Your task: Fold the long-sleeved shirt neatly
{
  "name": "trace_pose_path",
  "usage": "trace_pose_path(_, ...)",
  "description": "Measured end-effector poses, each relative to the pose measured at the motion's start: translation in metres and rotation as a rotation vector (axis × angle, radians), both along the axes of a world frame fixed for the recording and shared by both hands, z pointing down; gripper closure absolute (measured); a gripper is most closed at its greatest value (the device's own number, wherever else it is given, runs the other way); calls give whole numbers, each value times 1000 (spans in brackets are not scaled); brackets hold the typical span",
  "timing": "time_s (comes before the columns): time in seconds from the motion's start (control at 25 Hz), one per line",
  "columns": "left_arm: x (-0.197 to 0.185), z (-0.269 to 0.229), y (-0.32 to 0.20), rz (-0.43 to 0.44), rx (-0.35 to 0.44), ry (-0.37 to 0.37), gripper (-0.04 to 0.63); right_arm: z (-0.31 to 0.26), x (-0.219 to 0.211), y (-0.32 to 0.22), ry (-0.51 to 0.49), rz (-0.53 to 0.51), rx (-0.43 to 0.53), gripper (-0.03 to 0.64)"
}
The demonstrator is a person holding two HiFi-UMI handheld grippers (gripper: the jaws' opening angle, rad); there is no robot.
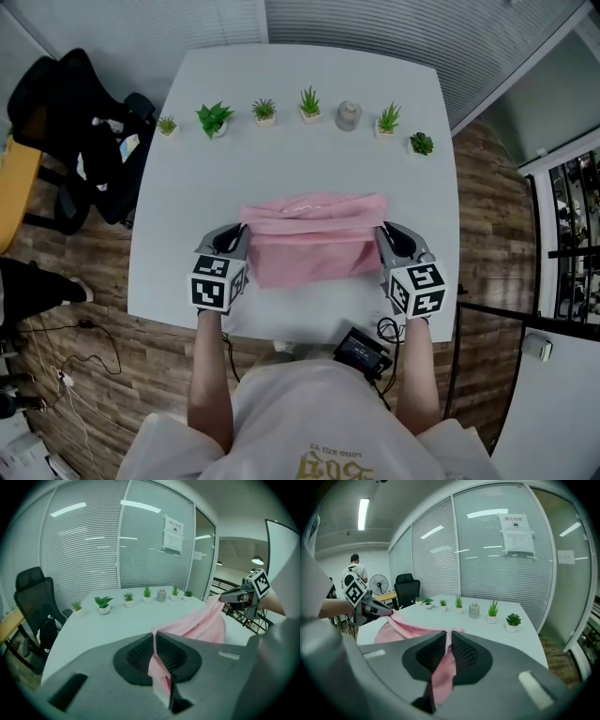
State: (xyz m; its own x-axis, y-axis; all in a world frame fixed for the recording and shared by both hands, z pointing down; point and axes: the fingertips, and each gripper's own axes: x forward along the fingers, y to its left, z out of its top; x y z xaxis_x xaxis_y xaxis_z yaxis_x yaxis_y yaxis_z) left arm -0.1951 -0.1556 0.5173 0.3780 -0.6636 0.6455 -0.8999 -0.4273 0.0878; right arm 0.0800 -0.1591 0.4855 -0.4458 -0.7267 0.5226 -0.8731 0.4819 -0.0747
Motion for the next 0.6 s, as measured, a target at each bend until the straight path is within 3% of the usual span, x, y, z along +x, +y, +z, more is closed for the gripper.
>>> trace_pose_path(0.36, 1, -4, -22, -29, 53, -122, 566, -1, 2, -17, 40, 12, 24, 569)
trace_pose_path(0.6, 3, 6, -30, -39, 39, -180, 566, 10, 5, -32, 88, 35, 13, 569)
